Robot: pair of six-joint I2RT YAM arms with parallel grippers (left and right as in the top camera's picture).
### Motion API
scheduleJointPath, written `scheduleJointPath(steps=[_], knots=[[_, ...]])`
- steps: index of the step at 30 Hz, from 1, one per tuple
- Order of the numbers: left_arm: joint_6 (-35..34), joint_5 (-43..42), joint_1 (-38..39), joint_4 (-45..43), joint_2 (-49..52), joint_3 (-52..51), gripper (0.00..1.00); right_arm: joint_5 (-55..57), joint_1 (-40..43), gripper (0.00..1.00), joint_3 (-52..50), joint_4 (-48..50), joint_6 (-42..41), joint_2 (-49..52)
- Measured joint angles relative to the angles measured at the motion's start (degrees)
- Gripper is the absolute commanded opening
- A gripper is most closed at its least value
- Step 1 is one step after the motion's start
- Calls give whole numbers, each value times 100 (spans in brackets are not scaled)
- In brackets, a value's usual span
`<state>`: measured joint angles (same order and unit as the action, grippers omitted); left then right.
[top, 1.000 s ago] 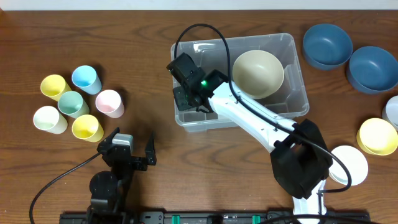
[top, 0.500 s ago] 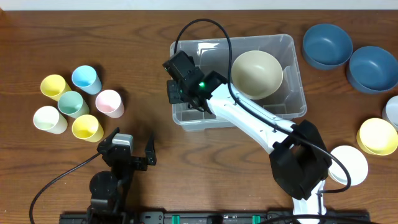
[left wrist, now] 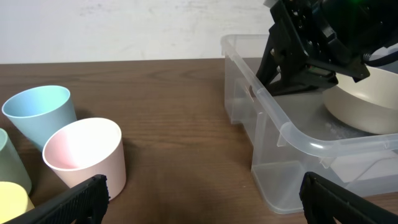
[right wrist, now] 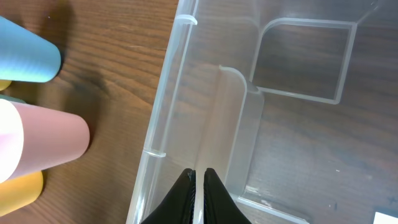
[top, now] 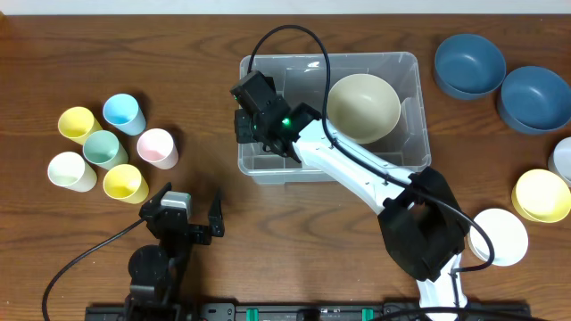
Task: Pack container
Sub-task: 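Open the right gripper and release the cream bowl in the bin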
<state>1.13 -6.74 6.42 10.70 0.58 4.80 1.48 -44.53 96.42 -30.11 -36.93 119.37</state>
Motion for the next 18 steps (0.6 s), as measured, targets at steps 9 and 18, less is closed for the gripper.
scheduleJointPath(steps=[9,18], knots=[[2,0,0,-2,0,0,98,-37,92,25,367,-595,289,-2],[2,2,0,0,0,0,98,684,758,38,1600,-2621,767,-597]])
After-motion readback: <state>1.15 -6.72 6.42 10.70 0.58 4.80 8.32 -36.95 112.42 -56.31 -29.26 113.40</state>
